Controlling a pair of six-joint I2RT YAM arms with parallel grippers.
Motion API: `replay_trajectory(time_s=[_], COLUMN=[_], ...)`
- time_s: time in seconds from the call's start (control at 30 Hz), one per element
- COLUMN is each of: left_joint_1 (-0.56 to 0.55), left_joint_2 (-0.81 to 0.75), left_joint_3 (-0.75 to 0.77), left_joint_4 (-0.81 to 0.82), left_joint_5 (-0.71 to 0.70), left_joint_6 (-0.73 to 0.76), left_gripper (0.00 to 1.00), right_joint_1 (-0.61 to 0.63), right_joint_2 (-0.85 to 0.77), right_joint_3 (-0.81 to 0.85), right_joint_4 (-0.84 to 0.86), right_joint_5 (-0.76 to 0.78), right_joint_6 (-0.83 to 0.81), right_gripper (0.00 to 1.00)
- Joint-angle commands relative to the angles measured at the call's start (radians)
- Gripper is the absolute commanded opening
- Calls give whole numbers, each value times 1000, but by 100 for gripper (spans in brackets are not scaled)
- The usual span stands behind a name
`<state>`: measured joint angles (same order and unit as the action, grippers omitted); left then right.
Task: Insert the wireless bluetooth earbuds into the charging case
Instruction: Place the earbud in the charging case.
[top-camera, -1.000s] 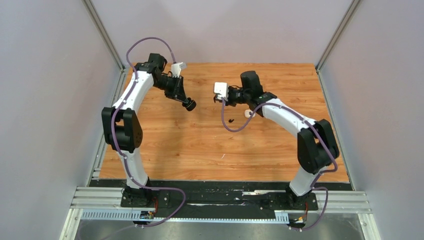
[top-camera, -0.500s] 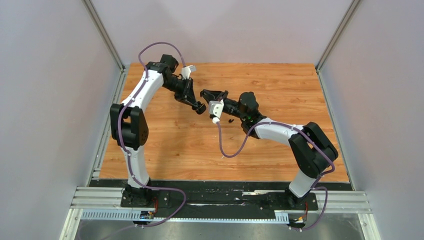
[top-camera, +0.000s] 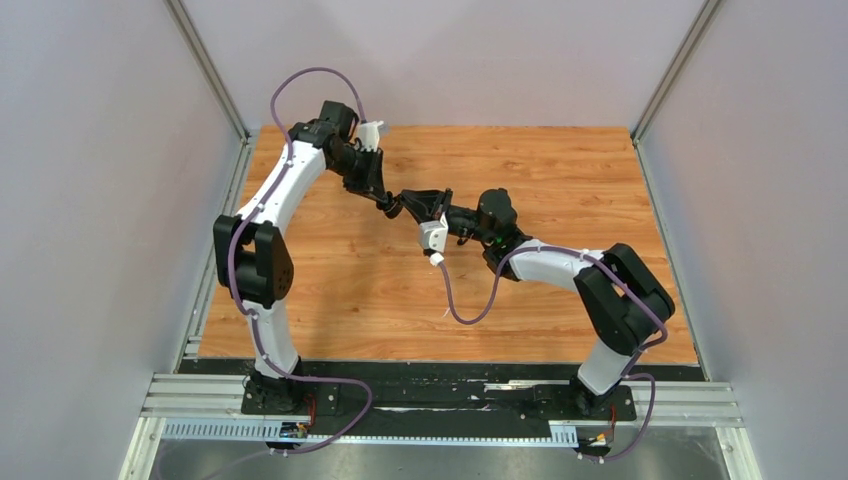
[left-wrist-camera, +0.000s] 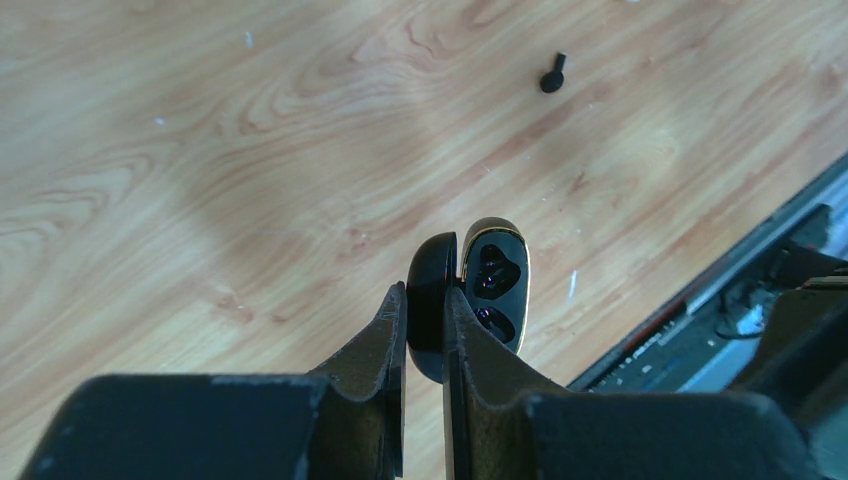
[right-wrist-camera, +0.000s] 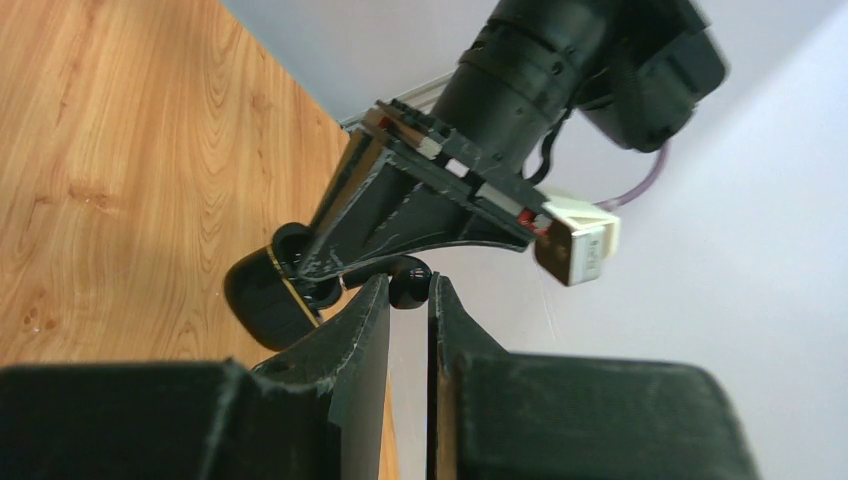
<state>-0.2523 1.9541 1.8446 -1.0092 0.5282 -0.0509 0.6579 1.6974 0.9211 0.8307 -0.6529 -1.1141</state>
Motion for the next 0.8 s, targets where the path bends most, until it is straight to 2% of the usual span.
replay_trajectory(time_s=[0.0,0.3,0.77], left_joint_1=[-32,-89,-108], left_joint_2=[-123,-197,-202], left_joint_3=[-8,-68,-50], left_joint_4=[85,131,113], left_joint_5=[-116,-213,-143], left_joint_6=[25,113,131], left_gripper=[0,0,0], right_joint_1=[14,35,39], right_joint_2=[36,75,100], right_joint_3=[-3,10,35], right_joint_4=[73,127,101], right_joint_5=[-27,-14,-4], right_joint_6=[-61,-69,-142], right_gripper=[0,0,0])
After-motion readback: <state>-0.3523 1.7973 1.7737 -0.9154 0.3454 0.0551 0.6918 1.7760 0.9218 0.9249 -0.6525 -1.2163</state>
